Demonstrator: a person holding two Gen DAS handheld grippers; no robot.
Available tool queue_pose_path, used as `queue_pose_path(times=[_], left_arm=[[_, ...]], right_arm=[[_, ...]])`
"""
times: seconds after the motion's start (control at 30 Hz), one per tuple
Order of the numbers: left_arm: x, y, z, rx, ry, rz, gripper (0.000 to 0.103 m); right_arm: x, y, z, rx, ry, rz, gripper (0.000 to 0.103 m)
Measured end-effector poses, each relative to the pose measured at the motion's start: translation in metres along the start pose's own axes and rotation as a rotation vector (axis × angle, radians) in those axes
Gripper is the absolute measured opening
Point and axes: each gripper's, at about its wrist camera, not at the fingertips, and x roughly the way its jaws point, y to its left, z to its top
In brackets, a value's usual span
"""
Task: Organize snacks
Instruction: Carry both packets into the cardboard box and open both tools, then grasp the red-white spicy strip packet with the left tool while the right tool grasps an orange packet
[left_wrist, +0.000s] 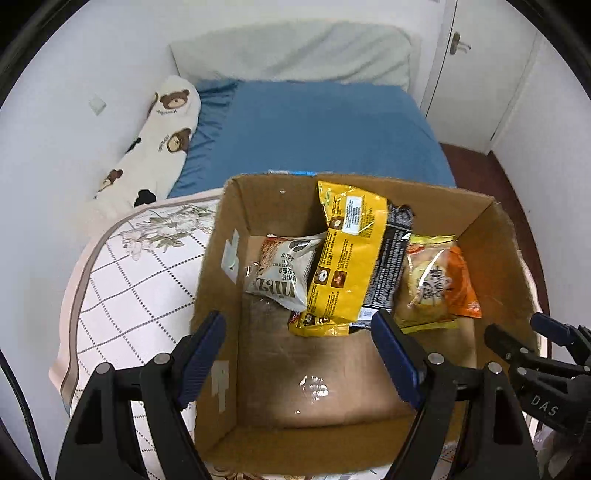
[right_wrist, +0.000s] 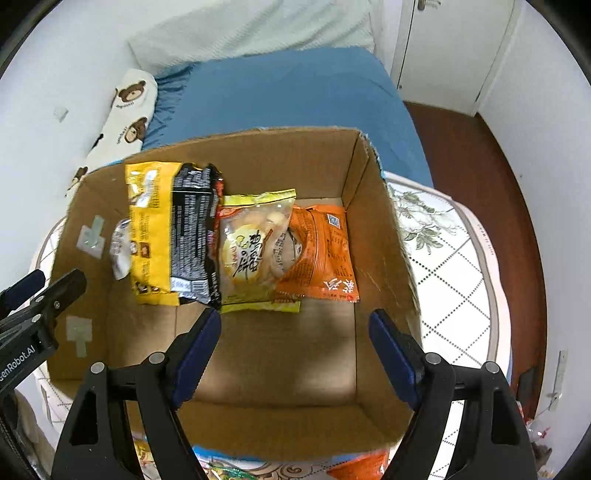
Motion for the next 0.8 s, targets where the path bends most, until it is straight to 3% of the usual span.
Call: queue_pose_path(times=[0.5, 0.63, 0.8], left_arm=[[-0.091, -0.002, -0.049, -0.009, -0.142, -0.024, 0.08], [-0.101, 0.003, -0.067, -0.025, -0.141, -0.027, 0.08], [-0.088, 0.013, -0.108, -0.03, -0.065, -0.005, 0.08]], right_arm=[[-0.093, 0.016, -0.053, -0.036, -0.151, 0.054, 0.084], [-0.105, 0.014, -0.071, -0.018, -0.152, 0.089, 0.084], [-0.086, 0.007, -0.106, 0.013, -0.061, 0.128, 0.084]])
